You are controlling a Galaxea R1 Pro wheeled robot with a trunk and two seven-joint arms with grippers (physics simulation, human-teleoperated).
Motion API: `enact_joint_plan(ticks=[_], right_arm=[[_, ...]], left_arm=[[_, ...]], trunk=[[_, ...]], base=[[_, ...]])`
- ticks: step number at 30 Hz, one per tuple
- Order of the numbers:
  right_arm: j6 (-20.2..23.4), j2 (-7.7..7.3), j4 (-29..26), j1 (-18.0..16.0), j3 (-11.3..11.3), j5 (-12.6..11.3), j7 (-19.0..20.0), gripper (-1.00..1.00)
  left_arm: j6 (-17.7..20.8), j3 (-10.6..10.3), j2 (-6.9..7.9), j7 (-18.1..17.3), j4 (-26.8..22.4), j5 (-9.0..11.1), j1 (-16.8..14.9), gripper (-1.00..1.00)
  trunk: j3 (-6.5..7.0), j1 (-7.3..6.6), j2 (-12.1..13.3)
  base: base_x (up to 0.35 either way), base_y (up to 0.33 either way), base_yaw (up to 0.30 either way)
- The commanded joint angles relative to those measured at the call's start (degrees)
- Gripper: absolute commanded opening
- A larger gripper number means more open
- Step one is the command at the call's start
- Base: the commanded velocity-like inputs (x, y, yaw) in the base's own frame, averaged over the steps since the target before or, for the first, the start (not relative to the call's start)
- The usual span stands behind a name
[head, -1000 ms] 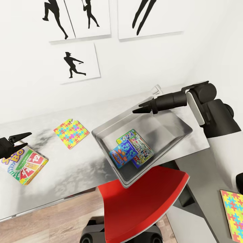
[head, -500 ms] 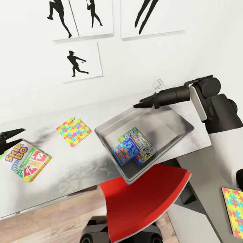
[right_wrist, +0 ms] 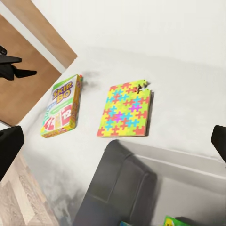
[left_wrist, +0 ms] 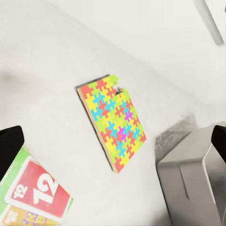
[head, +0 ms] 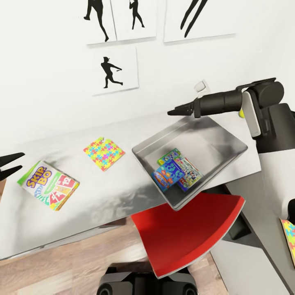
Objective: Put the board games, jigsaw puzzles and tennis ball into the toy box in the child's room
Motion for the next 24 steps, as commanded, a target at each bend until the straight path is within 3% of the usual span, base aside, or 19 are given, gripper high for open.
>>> enact_joint_plan(ticks=[1, 12, 24], right_arm=[[0.2, -0.03, 0.0, -0.1, -0.2, -0.1, -0.1, 1.0], [0.2, -0.01, 0.0, -0.2, -0.6, -0.1, -1.0, 1.0], [0.2, -0.01, 0.0, 0.0, -0.7, -0.1, -3.7, 1.0]], left_arm=[[0.2, 0.1, 0.02, -0.6, 0.0, -0.5, 0.0, 1.0], [0.2, 0.2, 0.07, -0.6, 0.0, -0.6, 0.0, 1.0], [0.2, 0.2, 0.08, -0.7, 0.2, -0.6, 0.0, 1.0]], trunk=[[-0.08, 0.03, -0.1], [-0.08, 0.03, -0.1], [-0.08, 0.03, -0.1]], base=[[-0.041, 0.088, 0.0], [-0.021, 0.077, 0.0], [-0.004, 0.232, 0.0]])
